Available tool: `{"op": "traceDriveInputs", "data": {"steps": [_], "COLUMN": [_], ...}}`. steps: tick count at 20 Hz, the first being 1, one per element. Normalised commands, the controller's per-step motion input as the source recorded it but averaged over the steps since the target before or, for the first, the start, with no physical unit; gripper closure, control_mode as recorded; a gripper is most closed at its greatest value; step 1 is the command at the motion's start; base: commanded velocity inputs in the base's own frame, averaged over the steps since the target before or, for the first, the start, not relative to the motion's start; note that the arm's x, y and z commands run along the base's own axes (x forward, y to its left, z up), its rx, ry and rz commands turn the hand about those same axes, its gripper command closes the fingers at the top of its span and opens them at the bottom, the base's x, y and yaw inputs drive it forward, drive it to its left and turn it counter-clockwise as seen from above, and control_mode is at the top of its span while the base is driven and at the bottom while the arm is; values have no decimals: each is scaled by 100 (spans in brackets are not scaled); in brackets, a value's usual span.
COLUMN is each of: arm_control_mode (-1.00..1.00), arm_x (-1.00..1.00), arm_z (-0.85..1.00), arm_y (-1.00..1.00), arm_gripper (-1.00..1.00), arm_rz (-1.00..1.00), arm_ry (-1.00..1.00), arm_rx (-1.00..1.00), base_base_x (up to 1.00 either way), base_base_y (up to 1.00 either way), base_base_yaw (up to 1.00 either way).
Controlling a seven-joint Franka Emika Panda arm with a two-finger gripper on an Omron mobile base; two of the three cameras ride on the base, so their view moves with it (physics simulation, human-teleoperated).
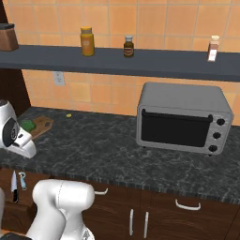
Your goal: Place the appropriate cutting tool for cutting the broccoli skin on the cutting board.
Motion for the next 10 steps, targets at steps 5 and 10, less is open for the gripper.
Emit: {"op": "traceDriveInputs", "data": {"steps": [5, 10], "arm_control_mode": [-100, -100], "arm_x": [-11, -10], "arm_z": [-52, -44], "arm_y": [64, 21], "arm_gripper": [-100, -100], "arm_rz": [-1, 0], "arm_ry": [25, 11], "arm_rx": [0, 0], "base_base_x": [0, 0], "base_base_y": [0, 0], "base_base_yaw": [0, 0]}}
